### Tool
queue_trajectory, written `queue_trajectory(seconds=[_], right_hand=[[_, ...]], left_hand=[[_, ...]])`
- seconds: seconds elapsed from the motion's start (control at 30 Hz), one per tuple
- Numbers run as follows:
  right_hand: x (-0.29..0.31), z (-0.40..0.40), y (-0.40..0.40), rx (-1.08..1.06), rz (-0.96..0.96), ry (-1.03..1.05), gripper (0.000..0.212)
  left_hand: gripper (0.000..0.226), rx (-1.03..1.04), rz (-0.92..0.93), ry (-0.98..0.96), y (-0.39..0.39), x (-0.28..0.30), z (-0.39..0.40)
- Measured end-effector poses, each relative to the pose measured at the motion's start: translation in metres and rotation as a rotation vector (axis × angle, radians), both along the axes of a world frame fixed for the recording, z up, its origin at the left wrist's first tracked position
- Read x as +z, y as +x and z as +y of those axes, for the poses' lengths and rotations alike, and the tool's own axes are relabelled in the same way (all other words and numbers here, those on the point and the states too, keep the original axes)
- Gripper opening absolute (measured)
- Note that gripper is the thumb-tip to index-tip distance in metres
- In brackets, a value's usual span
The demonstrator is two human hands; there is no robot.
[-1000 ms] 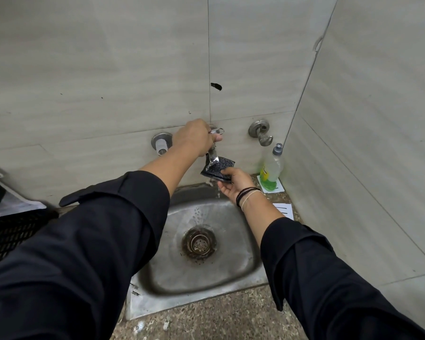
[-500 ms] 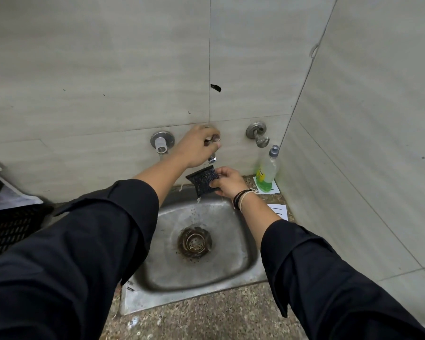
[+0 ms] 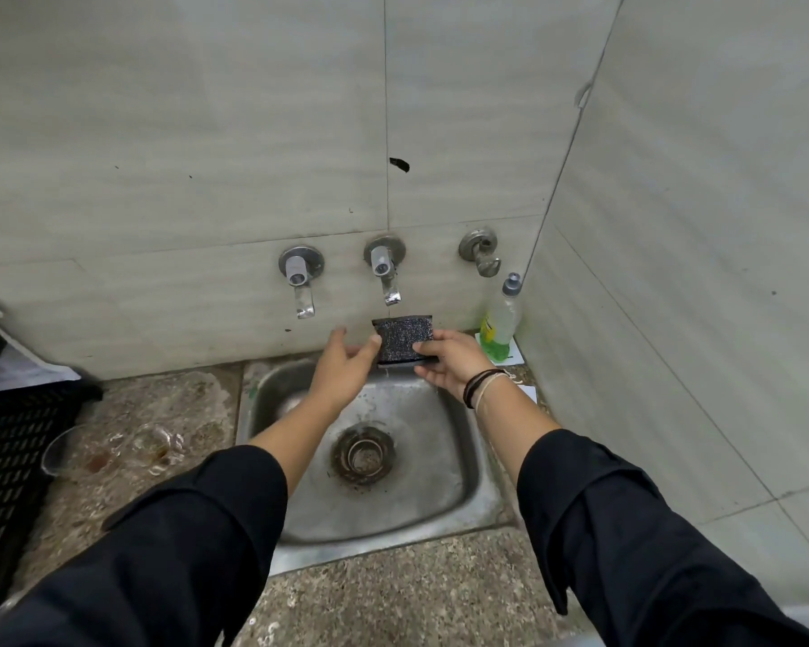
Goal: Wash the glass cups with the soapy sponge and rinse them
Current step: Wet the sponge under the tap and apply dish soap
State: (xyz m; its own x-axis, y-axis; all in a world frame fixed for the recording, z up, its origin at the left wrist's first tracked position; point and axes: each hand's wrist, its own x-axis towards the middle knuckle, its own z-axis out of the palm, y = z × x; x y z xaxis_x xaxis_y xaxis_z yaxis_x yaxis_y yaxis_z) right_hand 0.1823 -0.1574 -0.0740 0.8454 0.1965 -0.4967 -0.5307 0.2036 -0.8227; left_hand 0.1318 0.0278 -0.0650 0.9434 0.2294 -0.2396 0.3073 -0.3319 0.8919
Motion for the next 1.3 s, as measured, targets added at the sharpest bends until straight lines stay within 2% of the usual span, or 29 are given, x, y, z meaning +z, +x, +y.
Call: queue_trajectory(seconds=[0.03,0.1,0.13,0.2,0.23,0.3,0.37,0.43,0.53,0.6,0.67,0.77,0.83,0.9,0.97,1.1,1.2,1.3], right_hand=[[-0.003,-0.002,-0.001,0.004,0.015,0.015,0.03],[-0.005,-0.003,-0.005,0.037,0.025,0.001,0.024],[-0.005,-0.003,-0.007,0.06,0.02,-0.008,0.02],[-0.012,-0.005,-0.005,0.081,-0.004,-0.084,0.012],[-0.016,-0.01,-0.003,0.073,-0.051,-0.192,0.011],[-0.033,-0.025,0.007,-0.014,-0.166,-0.57,0.038],[-0.046,-0.046,0.012,-0.236,-0.207,-0.908,0.056],[-0.056,-0.067,0.02,-0.379,-0.171,-1.016,0.073],[-0.065,-0.086,0.048,-0.39,-0.127,-0.942,0.092],[-0.07,-0.092,0.068,-0.376,-0.146,-0.847,0.085],[-0.075,-0.095,0.081,-0.365,-0.184,-0.77,0.062],[-0.079,-0.097,0.086,-0.368,-0.234,-0.803,0.04],[-0.079,-0.097,0.075,-0.375,-0.286,-0.834,0.038],[-0.078,-0.095,0.056,-0.34,-0.416,-0.869,0.046],[-0.072,-0.09,0.033,-0.295,-0.602,-0.984,0.059],[-0.037,-0.079,-0.009,-0.114,-0.856,-1.417,0.073],[-0.011,-0.077,-0.026,-0.006,-1.015,-1.618,0.075],[0.008,-0.074,-0.035,0.017,-1.161,-1.759,0.071]], left_hand=[[0.07,0.032,0.06,-0.155,-0.001,-0.006,-0.003],[0.035,0.069,0.098,-0.41,-0.001,-0.009,-0.011],[0.019,0.082,0.098,-0.478,-0.001,-0.009,-0.015],[0.009,0.126,0.091,-0.54,0.001,-0.008,-0.022],[0.009,0.152,0.092,-0.561,0.002,-0.009,-0.025],[0.007,0.215,0.106,-0.601,0.005,-0.008,-0.027],[0.006,0.283,0.117,-0.64,0.008,-0.01,-0.026],[0.012,0.338,0.118,-0.67,0.012,-0.014,-0.025],[0.019,0.386,0.124,-0.722,0.016,-0.017,-0.025],[0.024,0.387,0.128,-0.739,0.019,-0.017,-0.025],[0.033,0.385,0.128,-0.75,0.022,-0.02,-0.024],[0.033,0.387,0.127,-0.776,0.024,-0.024,-0.022],[0.025,0.391,0.132,-0.792,0.022,-0.024,-0.022],[0.017,0.39,0.139,-0.796,0.018,-0.023,-0.022],[0.015,0.382,0.142,-0.794,0.012,-0.021,-0.021],[0.01,0.362,0.139,-0.812,-0.004,-0.015,-0.019],[0.02,0.337,0.13,-0.832,-0.017,-0.01,-0.021],[0.016,0.313,0.127,-0.853,-0.029,-0.006,-0.023]])
